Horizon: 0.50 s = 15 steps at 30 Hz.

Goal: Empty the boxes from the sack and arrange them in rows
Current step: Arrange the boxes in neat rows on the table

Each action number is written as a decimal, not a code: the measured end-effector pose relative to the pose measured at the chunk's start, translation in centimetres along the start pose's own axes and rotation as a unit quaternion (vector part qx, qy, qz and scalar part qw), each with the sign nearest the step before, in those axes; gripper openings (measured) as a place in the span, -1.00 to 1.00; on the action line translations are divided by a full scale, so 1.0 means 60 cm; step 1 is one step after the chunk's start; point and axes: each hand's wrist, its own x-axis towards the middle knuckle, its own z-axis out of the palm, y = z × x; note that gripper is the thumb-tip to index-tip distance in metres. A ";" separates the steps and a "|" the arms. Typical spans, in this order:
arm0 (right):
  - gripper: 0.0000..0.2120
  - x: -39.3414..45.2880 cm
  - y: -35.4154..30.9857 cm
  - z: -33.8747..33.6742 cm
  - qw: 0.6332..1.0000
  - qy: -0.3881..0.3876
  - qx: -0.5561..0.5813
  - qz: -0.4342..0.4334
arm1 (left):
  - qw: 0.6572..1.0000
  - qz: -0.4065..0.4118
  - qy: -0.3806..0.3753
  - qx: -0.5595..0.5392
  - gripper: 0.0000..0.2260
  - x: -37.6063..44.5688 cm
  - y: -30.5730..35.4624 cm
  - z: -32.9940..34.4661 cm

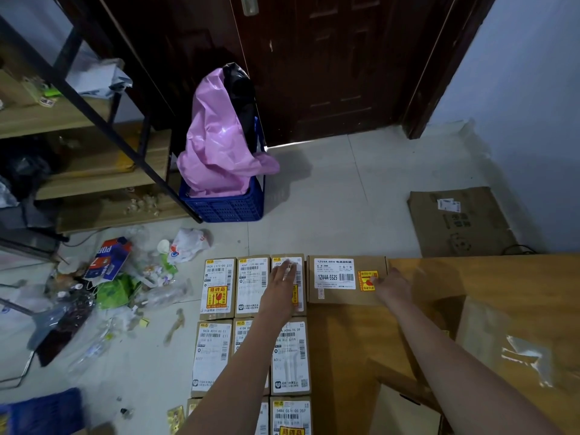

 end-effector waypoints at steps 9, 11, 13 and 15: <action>-0.61 -0.006 -0.004 0.002 1.000 0.011 -0.024 -0.017 | 1.000 0.002 -0.005 0.016 -0.11 0.003 -0.001 0.002; -0.61 -0.009 -0.002 0.004 1.000 0.016 -0.019 -0.019 | 1.000 0.003 -0.005 0.016 -0.11 0.004 -0.002 0.003; -0.61 -0.014 -0.003 0.001 0.999 0.021 -0.032 -0.024 | 1.000 0.002 -0.005 0.016 -0.11 0.005 -0.001 0.005; -0.61 -0.018 -0.005 -0.003 0.999 0.023 -0.040 -0.027 | 1.000 0.000 -0.004 0.017 -0.12 0.007 0.000 0.006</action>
